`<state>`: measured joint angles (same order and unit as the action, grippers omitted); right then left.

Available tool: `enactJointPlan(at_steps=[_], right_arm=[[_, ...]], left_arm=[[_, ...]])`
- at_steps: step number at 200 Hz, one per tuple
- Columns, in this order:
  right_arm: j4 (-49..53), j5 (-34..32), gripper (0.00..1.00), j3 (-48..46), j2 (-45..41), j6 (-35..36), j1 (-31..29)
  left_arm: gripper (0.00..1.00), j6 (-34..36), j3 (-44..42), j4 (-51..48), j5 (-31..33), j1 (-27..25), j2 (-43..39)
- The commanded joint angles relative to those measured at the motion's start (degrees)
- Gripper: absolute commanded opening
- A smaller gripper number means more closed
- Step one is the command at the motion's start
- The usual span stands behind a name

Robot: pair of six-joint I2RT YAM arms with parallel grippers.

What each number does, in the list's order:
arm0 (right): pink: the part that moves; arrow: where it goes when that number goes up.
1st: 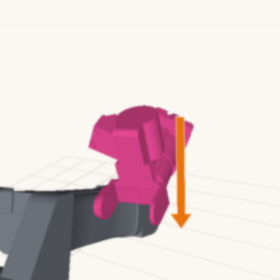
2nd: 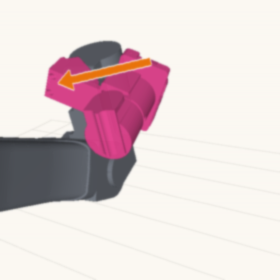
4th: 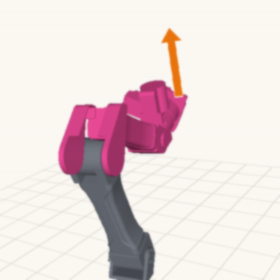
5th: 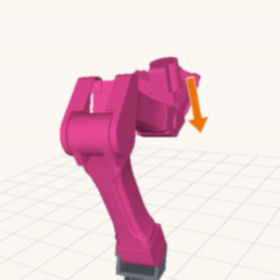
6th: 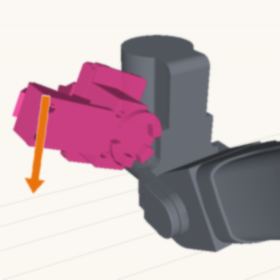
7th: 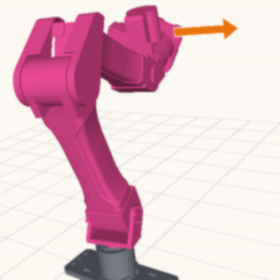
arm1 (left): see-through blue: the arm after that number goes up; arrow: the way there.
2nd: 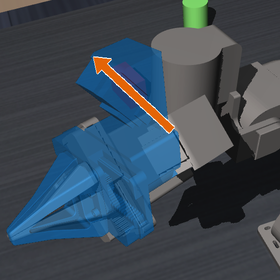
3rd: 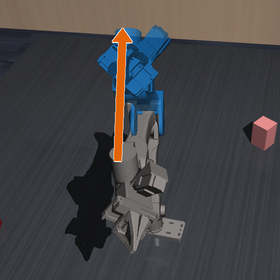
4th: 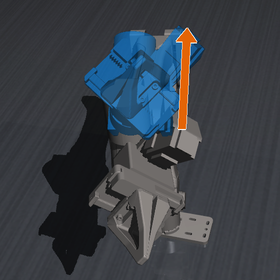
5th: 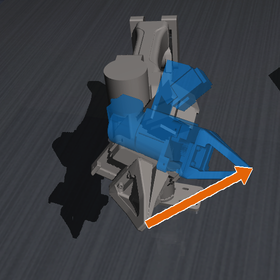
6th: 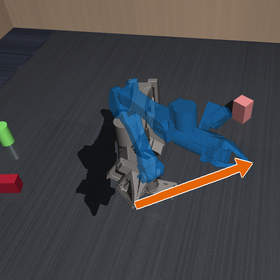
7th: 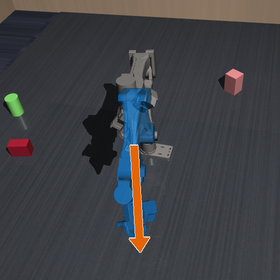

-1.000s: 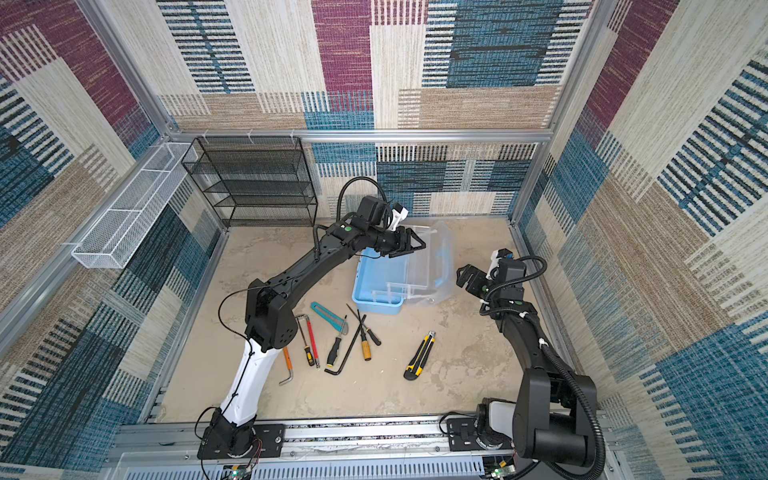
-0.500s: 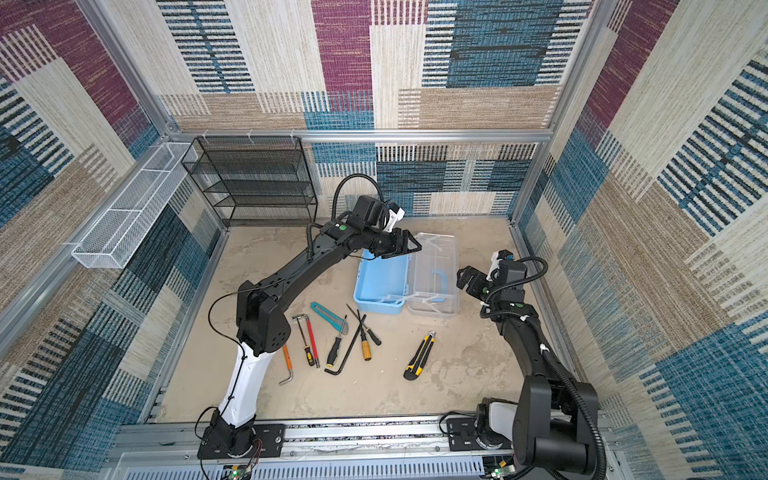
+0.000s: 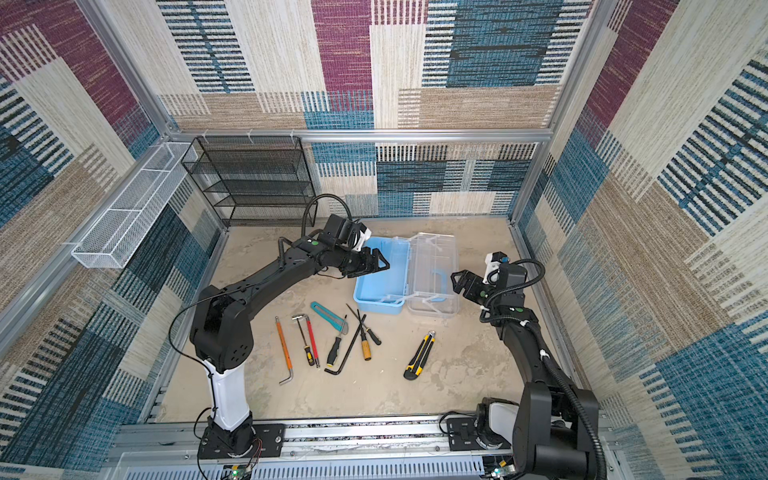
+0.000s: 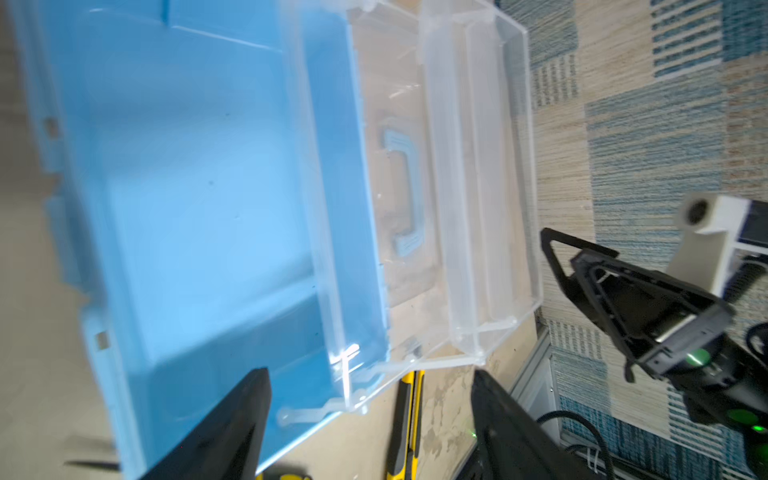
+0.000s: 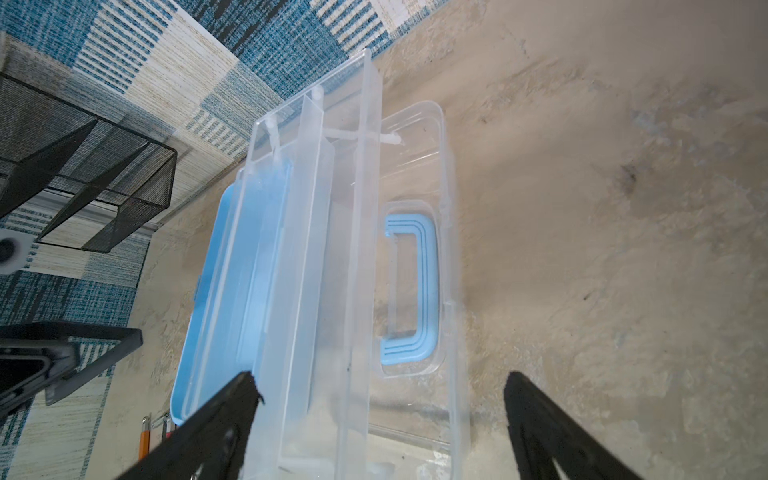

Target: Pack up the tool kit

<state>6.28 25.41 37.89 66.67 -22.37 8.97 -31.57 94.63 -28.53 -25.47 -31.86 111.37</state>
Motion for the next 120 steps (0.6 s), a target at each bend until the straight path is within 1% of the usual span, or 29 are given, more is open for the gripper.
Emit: enactJointPlan(at_steps=[1,12,24,36,41,61,80,96,120], right_arm=[[0.4,-1.5,0.94,-0.8,-2.1,-1.6,-0.2],[1.8,-3.4,0.93,-1.3,-3.4,-2.6,-0.3],[3.2,-5.9,0.92,-2.3,-5.7,-4.5,-0.7],[4.0,-7.6,0.92,-3.9,-8.6,-6.4,-1.3],[4.5,-8.5,0.91,-4.6,-10.1,-7.3,-1.7],[7.1,-11.1,0.91,-6.1,-13.7,-9.7,-3.2],[9.6,-13.8,0.90,-7.3,-16.0,-12.4,-6.0],[11.2,-16.7,0.88,-9.0,-17.6,-15.9,-9.6],[14.3,-21.7,0.86,-11.6,-20.0,-22.5,-17.3]], left_arm=[[0.82,2.8,-3.8,2.6,2.9,0.2,-2.3],[0.82,3.4,-5.4,2.2,4.0,0.3,-3.1],[0.87,3.4,-7.5,2.2,5.6,0.3,-4.4],[0.97,3.4,-9.8,2.8,7.6,0.3,-6.0],[1.00,3.5,-11.0,3.3,8.8,0.4,-6.8],[1.00,3.9,-15.1,5.1,12.5,0.7,-9.7],[1.00,4.4,-18.0,6.9,13.0,1.4,-11.8],[1.00,4.2,-20.2,8.3,12.3,2.4,-12.8],[1.00,3.3,-23.8,10.1,11.0,4.1,-14.4]])
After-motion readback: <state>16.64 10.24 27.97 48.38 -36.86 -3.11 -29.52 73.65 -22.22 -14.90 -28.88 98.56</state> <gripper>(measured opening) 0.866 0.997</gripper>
